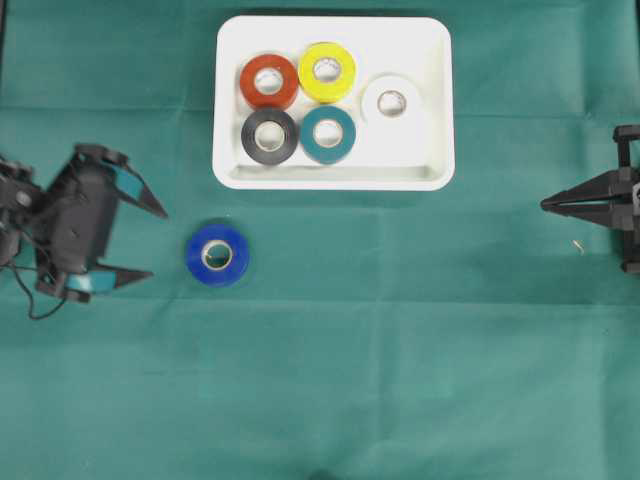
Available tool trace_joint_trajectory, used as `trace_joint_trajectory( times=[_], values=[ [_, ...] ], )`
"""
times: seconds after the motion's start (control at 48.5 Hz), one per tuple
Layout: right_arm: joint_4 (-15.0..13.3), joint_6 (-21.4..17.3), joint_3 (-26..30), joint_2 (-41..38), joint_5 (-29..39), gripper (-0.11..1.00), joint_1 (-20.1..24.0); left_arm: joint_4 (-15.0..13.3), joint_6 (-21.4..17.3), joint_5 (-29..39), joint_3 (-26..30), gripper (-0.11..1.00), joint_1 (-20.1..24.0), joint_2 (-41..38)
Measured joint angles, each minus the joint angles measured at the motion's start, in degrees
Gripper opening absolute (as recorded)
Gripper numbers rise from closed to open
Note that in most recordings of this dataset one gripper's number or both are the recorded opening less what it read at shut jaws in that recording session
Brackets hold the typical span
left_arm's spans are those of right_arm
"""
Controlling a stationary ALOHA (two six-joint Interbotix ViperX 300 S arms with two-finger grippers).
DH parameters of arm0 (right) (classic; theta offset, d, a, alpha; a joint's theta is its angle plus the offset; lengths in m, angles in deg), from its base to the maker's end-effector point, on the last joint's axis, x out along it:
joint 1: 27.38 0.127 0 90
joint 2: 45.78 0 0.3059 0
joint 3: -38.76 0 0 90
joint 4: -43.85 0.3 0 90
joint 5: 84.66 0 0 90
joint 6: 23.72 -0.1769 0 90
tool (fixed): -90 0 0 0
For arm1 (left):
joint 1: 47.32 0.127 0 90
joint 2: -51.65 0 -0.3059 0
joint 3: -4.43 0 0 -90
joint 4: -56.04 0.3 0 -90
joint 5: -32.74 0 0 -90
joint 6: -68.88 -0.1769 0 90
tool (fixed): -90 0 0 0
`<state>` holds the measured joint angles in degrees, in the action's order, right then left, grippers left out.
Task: Put the tape into the white case with the left arm.
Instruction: 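Move the left gripper over the blue tape roll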
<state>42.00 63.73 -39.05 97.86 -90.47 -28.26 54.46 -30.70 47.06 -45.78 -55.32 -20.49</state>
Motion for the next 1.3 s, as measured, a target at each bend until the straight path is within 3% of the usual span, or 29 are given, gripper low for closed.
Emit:
trace_joint_trajectory(
  times=[0.66,1.299],
  values=[
    [0.00,0.00,0.00,0.00,0.00,-0.09,0.00,0.00,-0.09,-2.37,10.72,0.97,-5.01,-22.06],
    [0.00,0.00,0.00,0.00,0.00,-0.09,0.00,0.09,-0.35,-2.20,11.43,0.97,-3.60,-26.72]
  ],
)
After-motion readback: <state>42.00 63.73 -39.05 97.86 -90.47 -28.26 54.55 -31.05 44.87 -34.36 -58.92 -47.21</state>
